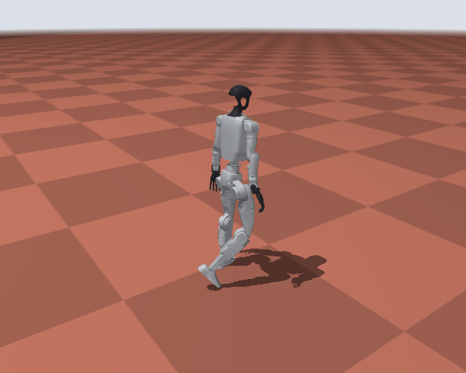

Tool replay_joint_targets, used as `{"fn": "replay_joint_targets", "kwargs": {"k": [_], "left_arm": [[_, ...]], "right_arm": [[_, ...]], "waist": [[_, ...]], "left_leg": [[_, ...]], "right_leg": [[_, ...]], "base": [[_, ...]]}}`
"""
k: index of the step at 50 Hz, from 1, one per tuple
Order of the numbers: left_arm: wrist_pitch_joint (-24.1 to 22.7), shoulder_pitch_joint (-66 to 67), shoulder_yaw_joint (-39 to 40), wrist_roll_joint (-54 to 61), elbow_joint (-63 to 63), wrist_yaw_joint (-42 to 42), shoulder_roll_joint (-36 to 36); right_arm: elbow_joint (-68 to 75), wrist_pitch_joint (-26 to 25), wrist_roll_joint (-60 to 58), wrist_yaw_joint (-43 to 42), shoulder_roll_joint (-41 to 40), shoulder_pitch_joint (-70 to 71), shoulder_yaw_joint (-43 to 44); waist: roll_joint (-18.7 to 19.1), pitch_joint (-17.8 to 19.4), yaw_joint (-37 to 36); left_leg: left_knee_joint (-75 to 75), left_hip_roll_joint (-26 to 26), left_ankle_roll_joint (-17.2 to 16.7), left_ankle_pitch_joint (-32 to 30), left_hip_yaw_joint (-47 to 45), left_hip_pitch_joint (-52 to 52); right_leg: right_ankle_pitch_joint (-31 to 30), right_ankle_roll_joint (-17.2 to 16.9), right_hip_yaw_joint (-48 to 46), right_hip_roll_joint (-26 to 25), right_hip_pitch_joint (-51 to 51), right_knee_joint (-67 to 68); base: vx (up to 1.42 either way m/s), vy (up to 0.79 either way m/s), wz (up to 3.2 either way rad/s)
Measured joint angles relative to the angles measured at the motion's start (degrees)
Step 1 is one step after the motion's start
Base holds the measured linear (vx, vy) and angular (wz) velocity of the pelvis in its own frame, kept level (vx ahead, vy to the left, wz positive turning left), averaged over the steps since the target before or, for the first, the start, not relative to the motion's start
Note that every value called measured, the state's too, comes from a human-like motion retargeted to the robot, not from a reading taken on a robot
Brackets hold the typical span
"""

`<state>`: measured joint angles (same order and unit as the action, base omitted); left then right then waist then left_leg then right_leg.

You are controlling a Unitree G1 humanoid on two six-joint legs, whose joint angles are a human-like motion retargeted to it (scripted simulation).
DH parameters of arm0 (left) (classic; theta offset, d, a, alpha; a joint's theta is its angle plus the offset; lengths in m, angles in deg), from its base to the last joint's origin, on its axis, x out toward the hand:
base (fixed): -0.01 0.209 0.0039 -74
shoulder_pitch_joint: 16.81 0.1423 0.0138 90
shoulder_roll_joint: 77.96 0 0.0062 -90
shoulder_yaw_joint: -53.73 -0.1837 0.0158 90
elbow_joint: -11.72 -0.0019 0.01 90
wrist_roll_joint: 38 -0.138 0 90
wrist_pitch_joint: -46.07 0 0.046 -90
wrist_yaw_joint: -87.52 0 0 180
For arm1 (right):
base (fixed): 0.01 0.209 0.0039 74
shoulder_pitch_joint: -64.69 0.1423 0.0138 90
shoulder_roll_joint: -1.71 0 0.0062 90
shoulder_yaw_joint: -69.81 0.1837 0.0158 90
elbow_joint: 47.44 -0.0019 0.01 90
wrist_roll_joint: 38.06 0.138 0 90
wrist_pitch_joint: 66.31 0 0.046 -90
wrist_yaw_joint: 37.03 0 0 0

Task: Walk run

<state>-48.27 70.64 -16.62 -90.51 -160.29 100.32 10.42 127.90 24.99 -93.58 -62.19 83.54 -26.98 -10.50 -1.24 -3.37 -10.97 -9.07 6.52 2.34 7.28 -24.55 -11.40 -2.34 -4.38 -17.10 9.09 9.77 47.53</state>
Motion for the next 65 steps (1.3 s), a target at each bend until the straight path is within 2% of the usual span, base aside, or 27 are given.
{"fn": "replay_joint_targets", "kwargs": {"k": [4, 8, 11, 13, 15, 18, 19, 20, 21, 24, 26, 28, 30, 32, 33, 37, 40, 43, 45, 48, 50, 52, 55, 58, 60, 62, 65], "left_arm": [[-0.9, -4.2, -2.0, -0.6, 2.3, -2.5, 2.0], [-2.3, -7.6, -0.5, 1.9, 5.0, -3.9, 3.2], [-3.0, -9.4, 0.0, 5.4, 6.3, -5.2, 3.9], [-3.8, -10.1, 0.2, 7.0, 6.7, -5.7, 3.9], [-4.4, -10.1, 0.3, 7.7, 6.9, -5.6, 3.6], [-4.4, -8.4, 1.0, 6.8, 6.7, -4.6, 2.8], [-4.3, -7.4, 1.3, 6.0, 6.4, -4.0, 2.6], [-4.2, -6.3, 1.6, 5.0, 6.0, -3.4, 2.3], [-4.0, -5.0, 2.2, 3.6, 5.6, -2.9, 2.0], [-3.0, -0.7, 3.8, -0.1, 4.1, -3.0, 0.1], [-2.2, 2.1, 4.9, -1.2, 2.2, -3.9, -1.3], [-1.2, 4.1, 5.3, -1.8, 0.0, -4.0, -2.2], [0.3, 5.1, 6.0, -2.8, -1.5, -3.4, -2.9], [1.4, 5.9, 7.1, -3.2, -2.8, -3.0, -3.6], [1.7, 6.3, 7.6, -3.0, -3.4, -2.9, -3.9], [0.4, 8.4, 9.2, -1.2, -6.0, -1.1, -4.5], [0.1, 9.5, 10.4, 0.1, -7.5, -0.6, -5.0], [1.2, 9.6, 10.8, 0.9, -8.5, -0.6, -5.7], [1.2, 9.2, 10.5, 0.1, -8.6, 0.3, -6.0], [0.8, 8.3, 10.1, -1.1, -8.9, 1.9, -5.6], [1.3, 7.4, 10.1, -0.9, -9.7, 2.3, -4.8], [1.9, 6.6, 10.2, 0.2, -10.1, 2.4, -4.1], [2.1, 5.6, 10.4, 2.5, -9.3, 2.2, -3.6], [0.9, 5.1, 9.6, 4.5, -7.0, 2.4, -3.4], [-0.1, 4.6, 9.6, 5.4, -5.1, 3.0, -3.1], [-1.0, 3.3, 9.4, 6.5, -3.6, 3.2, -2.2], [-2.4, 0.5, 7.2, 8.5, -2.1, 1.7, -0.1]], "right_arm": [[0.6, -1.5, 0.9, 1.7, -0.4, -2.4, 1.8], [1.5, -1.5, 1.9, 2.9, -0.9, -3.6, 2.9], [2.6, -1.5, 2.9, 3.9, -1.2, -4.1, 3.4], [2.8, -1.5, 2.9, 4.2, -1.4, -4.8, 3.9], [3.1, -1.7, 2.6, 4.1, -1.4, -5.3, 4.4], [3.7, -2.0, 1.7, 4.6, -0.8, -5.0, 4.3], [3.9, -2.1, 1.5, 4.7, -0.7, -5.1, 4.4], [4.0, -2.1, 1.3, 4.8, -0.7, -5.1, 4.4], [4.3, -2.2, 1.4, 5.0, -0.7, -5.0, 4.6], [5.0, -2.5, 2.5, 5.5, -0.8, -4.4, 5.0], [4.8, -2.5, 3.6, 5.8, -0.7, -4.1, 4.2], [4.0, -2.0, 4.4, 5.9, -0.6, -3.6, 3.4], [2.9, -1.6, 4.1, 6.1, -0.3, -2.2, 2.8], [2.1, -1.5, 3.1, 5.8, 0.4, 0.0, 2.1], [1.8, -1.4, 2.8, 5.5, 0.8, 1.3, 1.7], [0.3, -0.1, 1.9, 6.3, 2.3, 6.2, 0.2], [-2.0, 1.8, 1.3, 8.1, 3.0, 9.1, 0.1], [-4.6, 3.7, 2.0, 8.1, 2.8, 10.7, 0.1], [-5.5, 6.1, 3.7, 6.6, 2.8, 11.2, 0.4], [-7.0, 9.1, 7.1, 3.2, 2.3, 11.0, 0.3], [-8.2, 10.0, 7.9, 2.8, 1.6, 9.9, 0.2], [-8.7, 10.1, 7.2, 3.6, 1.1, 8.5, 0.2], [-7.1, 8.9, 4.7, 3.6, 0.0, 6.1, 0.2], [-4.0, 7.5, 2.2, 2.5, 0.1, 3.5, 0.1], [-2.3, 5.9, 0.4, 1.5, 0.3, 2.4, -0.3], [-1.1, 4.6, -0.3, 0.8, 0.4, 1.7, -0.4], [0.7, 3.5, 1.1, 1.8, 0.1, 0.7, 0.9]], "waist": [[-0.6, 0.8, 2.6], [-1.9, 2.0, 5.7], [-3.1, 2.8, 7.6], [-3.3, 2.8, 8.2], [-3.0, 2.5, 8.9], [-2.6, 1.4, 10.3], [-2.5, 1.0, 11.2], [-2.4, 0.6, 12.3], [-2.1, 0.4, 12.5], [-1.7, 0.3, 12.7], [-4.0, 0.0, 11.5], [-7.1, 0.1, 9.8], [-10.3, 0.9, 9.0], [-11.9, 2.1, 7.3], [-12.1, 2.5, 6.3], [-9.7, 1.7, 3.0], [-7.4, 1.8, 1.8], [-5.8, 2.3, 0.3], [-5.5, 2.3, -1.2], [-5.9, 2.0, -2.9], [-5.7, 1.7, -3.7], [-6.4, 1.2, -4.1], [-6.7, 0.7, -4.6], [-4.0, -0.8, -4.1], [-2.3, -1.3, -3.1], [-1.5, -1.0, -2.1], [-2.1, -0.3, 0.6]], "left_leg": [[3.7, -3.3, 0.3, 1.1, 0.9, 4.8], [6.1, -6.9, 0.3, 3.3, 1.5, 9.7], [7.4, -9.2, -0.7, 5.2, 2.7, 13.7], [7.5, -9.9, -1.4, 6.7, 3.6, 15.6], [7.1, -10.1, -1.9, 8.0, 4.6, 17.1], [6.0, -10.6, -3.6, 8.8, 5.8, 18.7], [5.4, -10.7, -4.5, 8.2, 6.7, 19.4], [4.6, -10.8, -5.6, 7.3, 7.8, 20.2], [3.5, -10.5, -6.8, 4.9, 8.5, 20.8], [-2.3, -9.7, -10.3, -6.5, 9.5, 21.3], [-8.7, -10.4, -10.1, -16.3, 6.5, 20.2], [-18.4, -12.4, -9.0, -22.4, 5.9, 16.7], [-28.8, -11.4, -6.4, -19.8, 2.8, 12.5], [-36.7, -6.5, -1.4, -15.2, -3.7, 8.2], [-38.8, -4.5, -0.8, -13.7, -5.4, 5.8], [-38.3, -0.2, -5.2, -7.4, -5.4, -5.9], [-30.7, 1.3, -4.1, -4.1, -4.7, -13.2], [-16.7, -0.1, -2.3, -2.8, -2.4, -17.4], [-9.0, -2.0, -0.7, -4.9, 0.2, -20.0], [-4.1, -4.3, -1.0, -8.6, 7.2, -22.4], [-5.6, -4.8, -0.7, -13.9, 10.2, -22.4], [-8.8, -4.8, 1.9, -10.6, 7.8, -21.6], [-13.2, -2.7, 1.9, -5.2, 6.7, -19.8], [-10.9, -1.0, 2.6, -1.9, 6.6, -13.7], [-9.3, 0.5, 2.7, -0.2, 5.7, -9.9], [-7.7, 0.5, 2.8, 1.2, 4.3, -6.4], [-3.3, -2.3, 3.0, 1.7, 3.1, -1.3]], "right_leg": [[7.7, 3.1, -5.4, 1.8, 9.3, -3.0], [10.4, 6.3, -9.1, 0.6, 14.5, -20.2], [9.3, 8.8, -4.2, -2.9, 18.7, -33.1], [9.2, 6.8, -0.9, -4.5, 21.2, -39.0], [9.7, 6.5, -0.4, -4.7, 23.1, -40.8], [6.9, 10.9, -1.1, -3.6, 24.2, -35.3], [4.6, 11.1, -1.8, -2.9, 23.9, -33.9], [1.9, 10.7, -2.9, -2.1, 23.2, -33.0], [2.0, 11.2, -3.5, -1.5, 22.6, -31.2], [4.9, 11.7, -0.4, -1.2, 20.4, -26.9], [7.1, 11.6, 0.4, 0.2, 16.0, -29.0], [8.5, 10.9, -2.0, 3.4, 10.7, -32.3], [10.5, 9.7, -3.1, 6.8, 7.2, -33.2], [11.6, 8.6, -3.8, 7.7, 3.9, -34.7], [11.8, 8.4, -4.3, 7.3, 2.3, -35.9], [12.8, 7.9, -5.9, 1.9, -2.7, -40.8], [14.3, 7.4, -7.4, -1.9, -6.7, -43.1], [15.9, 6.5, -7.6, -4.6, -10.9, -44.8], [16.9, 5.5, -7.4, -5.4, -13.0, -45.5], [18.5, 3.6, -6.8, -5.3, -15.4, -45.2], [18.9, 1.7, -5.8, -5.5, -17.1, -44.2], [17.2, -0.8, -4.7, -4.5, -18.0, -42.3], [9.3, -3.4, -1.9, -3.3, -17.9, -36.1], [-4.0, -1.9, -0.5, -3.7, -14.0, -23.6], [-8.9, -0.1, -1.1, -2.9, -9.4, -12.3], [-4.5, 1.0, -2.2, 0.0, -4.2, -2.1], [1.0, 1.1, -2.1, 3.3, 4.8, 6.6]], "base": [[0.5, 0.08, 0.37], [0.67, 0.03, 0.35], [0.62, 0.0, 0.52], [0.7, -0.02, 0.48], [0.76, -0.03, 0.49], [0.6, 0.0, 0.48], [1.0, -0.13, 0.8], [1.15, -0.2, 0.73], [1.16, -0.22, 0.61], [1.05, -0.15, 0.45], [0.84, -0.11, -0.02], [0.89, -0.17, 0.13], [0.69, -0.17, 0.63], [0.65, -0.15, 0.31], [0.73, -0.15, 0.04], [0.54, -0.11, -0.13], [0.6, -0.07, 0.0], [0.64, -0.02, -0.19], [0.77, 0.01, -0.23], [0.85, 0.06, -0.27], [0.89, 0.08, -0.39], [0.77, 0.05, -0.44], [0.84, 0.07, -0.56], [0.9, 0.15, -0.56], [0.8, 0.14, -0.82], [0.54, 0.1, -0.79], [0.63, 0.09, -0.02]]}}
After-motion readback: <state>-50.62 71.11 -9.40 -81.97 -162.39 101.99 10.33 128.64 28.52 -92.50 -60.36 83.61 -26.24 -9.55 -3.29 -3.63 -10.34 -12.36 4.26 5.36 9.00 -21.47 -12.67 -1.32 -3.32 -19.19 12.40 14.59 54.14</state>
